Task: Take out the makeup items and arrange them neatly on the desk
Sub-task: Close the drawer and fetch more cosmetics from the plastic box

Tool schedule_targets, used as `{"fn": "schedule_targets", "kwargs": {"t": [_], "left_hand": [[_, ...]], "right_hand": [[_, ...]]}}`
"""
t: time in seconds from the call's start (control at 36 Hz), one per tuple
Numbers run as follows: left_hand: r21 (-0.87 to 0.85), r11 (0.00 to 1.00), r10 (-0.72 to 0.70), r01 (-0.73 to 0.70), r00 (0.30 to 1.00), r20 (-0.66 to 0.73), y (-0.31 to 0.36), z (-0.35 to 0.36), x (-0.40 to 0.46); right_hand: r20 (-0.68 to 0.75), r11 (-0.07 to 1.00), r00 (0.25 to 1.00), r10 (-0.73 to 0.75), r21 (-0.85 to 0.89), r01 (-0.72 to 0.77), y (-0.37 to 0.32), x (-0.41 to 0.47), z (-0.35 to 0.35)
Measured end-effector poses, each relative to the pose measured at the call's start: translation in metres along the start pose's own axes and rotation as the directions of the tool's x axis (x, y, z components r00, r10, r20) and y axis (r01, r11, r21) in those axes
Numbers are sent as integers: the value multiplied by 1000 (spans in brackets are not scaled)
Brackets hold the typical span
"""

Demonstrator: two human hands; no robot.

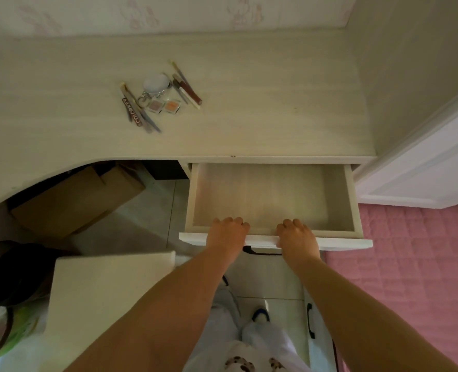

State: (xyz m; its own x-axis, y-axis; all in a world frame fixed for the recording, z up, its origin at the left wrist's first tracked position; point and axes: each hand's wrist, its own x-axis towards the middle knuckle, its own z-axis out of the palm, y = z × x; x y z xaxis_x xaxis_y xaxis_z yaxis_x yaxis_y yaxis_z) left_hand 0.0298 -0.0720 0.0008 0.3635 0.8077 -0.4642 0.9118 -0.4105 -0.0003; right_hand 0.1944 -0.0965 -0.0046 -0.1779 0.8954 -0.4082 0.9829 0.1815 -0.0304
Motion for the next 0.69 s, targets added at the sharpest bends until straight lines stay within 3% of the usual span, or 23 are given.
{"fn": "schedule_targets", "kwargs": {"t": [0.33, 0.47, 0.56, 0.69], "left_hand": [[40, 992, 123, -120, 989, -80, -33, -29, 53], [64, 990, 132, -129, 990, -45, -40, -36, 64], [66, 994, 94, -91, 994, -56, -40, -42, 74], [-20, 1000, -1, -5, 956, -292, -37, -55, 83]], "right_hand": [[-80, 983, 980, 180, -7, -182, 4, 52, -28], [-170, 993, 978, 120, -2, -122, 16, 70, -27], [-142, 996, 986, 85, -23, -89, 21, 80, -33], [-94, 993, 995, -22, -119, 10, 29, 92, -50]]}}
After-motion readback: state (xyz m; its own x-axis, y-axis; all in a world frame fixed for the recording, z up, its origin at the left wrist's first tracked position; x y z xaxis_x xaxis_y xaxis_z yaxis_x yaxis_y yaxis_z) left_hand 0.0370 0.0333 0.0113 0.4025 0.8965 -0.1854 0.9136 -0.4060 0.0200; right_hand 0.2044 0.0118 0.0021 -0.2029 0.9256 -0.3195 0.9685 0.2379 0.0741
